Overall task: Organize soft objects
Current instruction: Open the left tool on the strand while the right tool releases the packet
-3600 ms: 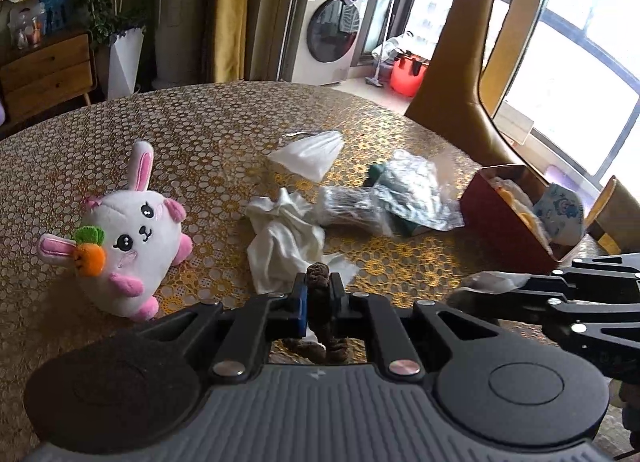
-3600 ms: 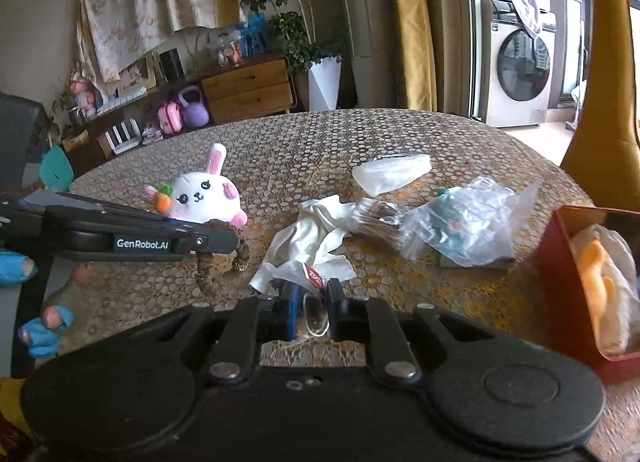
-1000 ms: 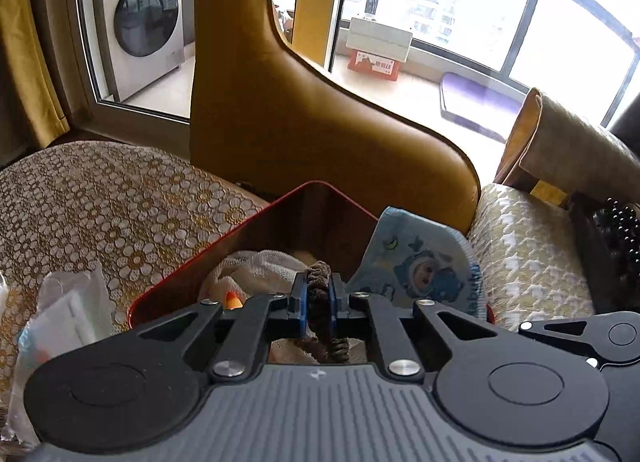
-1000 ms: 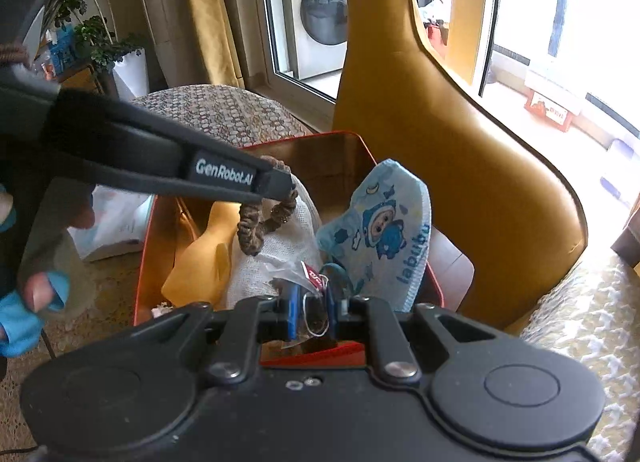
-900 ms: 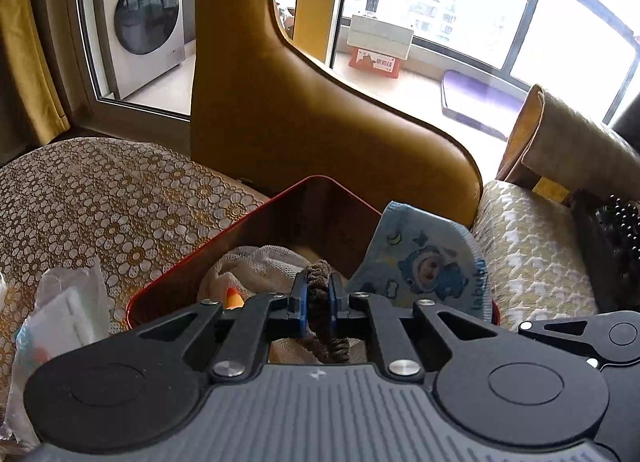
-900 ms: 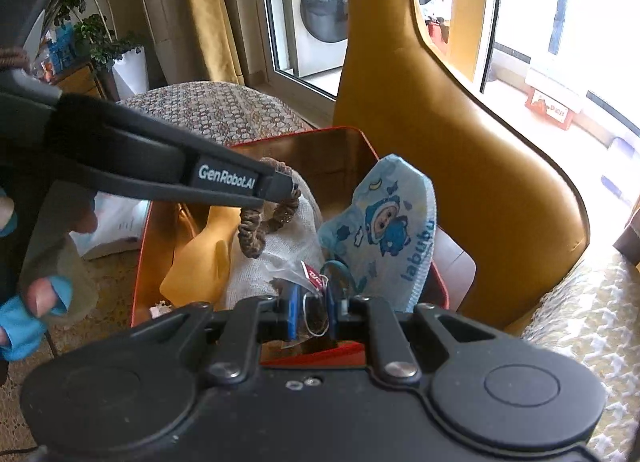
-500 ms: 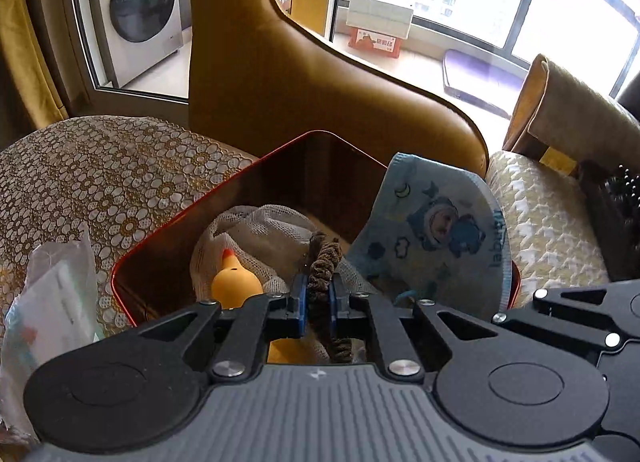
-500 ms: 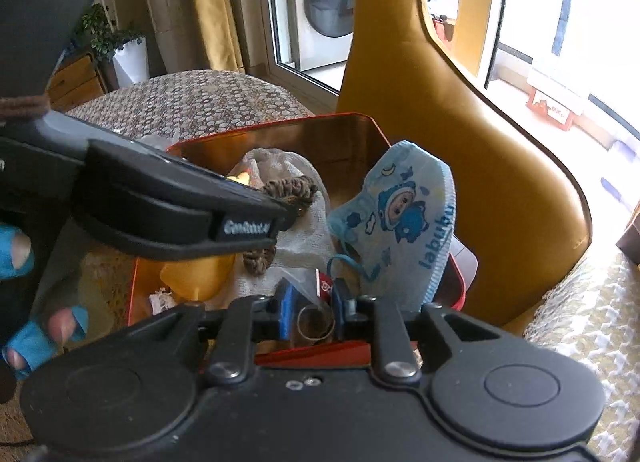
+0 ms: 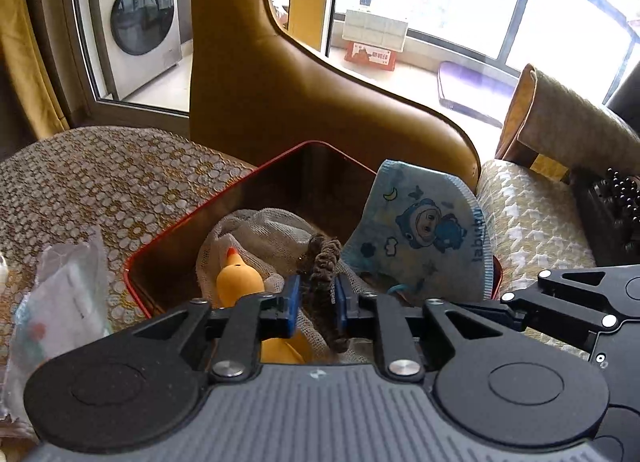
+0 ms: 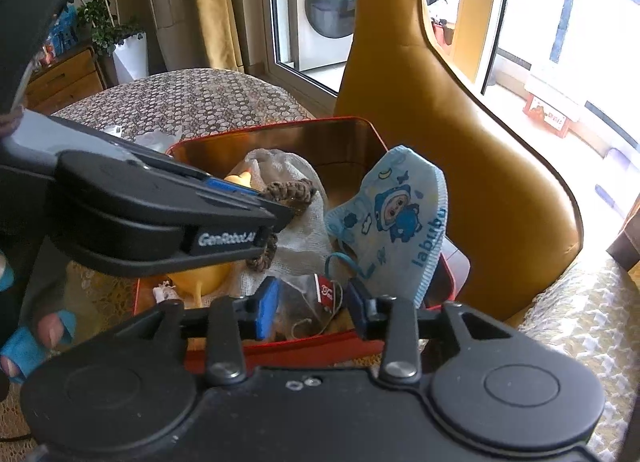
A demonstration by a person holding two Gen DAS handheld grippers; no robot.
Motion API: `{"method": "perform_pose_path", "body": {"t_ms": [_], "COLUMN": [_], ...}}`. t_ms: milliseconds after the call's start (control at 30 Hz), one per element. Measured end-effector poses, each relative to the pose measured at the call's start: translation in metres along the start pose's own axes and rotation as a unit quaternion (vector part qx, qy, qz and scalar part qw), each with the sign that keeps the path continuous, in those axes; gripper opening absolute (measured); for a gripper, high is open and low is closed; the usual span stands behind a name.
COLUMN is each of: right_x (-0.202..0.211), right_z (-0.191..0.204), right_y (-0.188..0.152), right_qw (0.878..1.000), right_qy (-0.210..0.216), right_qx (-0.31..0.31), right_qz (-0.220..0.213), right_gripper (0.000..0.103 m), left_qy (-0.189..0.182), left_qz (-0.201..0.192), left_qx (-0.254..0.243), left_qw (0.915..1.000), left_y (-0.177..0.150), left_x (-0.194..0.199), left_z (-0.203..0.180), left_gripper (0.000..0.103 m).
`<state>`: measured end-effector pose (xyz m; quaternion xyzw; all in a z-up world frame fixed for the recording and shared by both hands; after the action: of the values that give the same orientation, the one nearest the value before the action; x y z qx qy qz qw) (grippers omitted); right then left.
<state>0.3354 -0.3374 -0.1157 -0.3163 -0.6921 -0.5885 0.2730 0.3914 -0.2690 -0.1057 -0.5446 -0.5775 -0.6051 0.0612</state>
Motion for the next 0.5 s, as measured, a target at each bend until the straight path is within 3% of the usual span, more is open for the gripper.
{"method": "perform_pose_path", "body": {"t_ms": [500], "right_x": [0.056], "right_z": [-0.007], "right_y": [0.004], "right_qw": [0.999], "right_qy": [0.004], "right_qx": [-0.021], "right_qz": [-0.036], "right_gripper": [0.042], "left_qy": [-0.002], "left_qz": [-0.047], "left_qx": [-0.001], "left_qw": [0.9989], "left_y": [-0.007], "left_x": [0.080], "left_z": [-0.011], "left_gripper": [0.024]}}
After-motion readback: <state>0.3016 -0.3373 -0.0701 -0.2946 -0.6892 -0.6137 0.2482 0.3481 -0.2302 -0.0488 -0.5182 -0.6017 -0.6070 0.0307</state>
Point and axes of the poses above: each gripper's, at about its wrist camera, not at the fingertips, and x roughly against the way its jaws point, z to its left, y to its top, the point moved 2 cm from there along -x, roughly the way its jaws point, and after that the axes turned 13 degrees about -y, right-handed, at the moved point
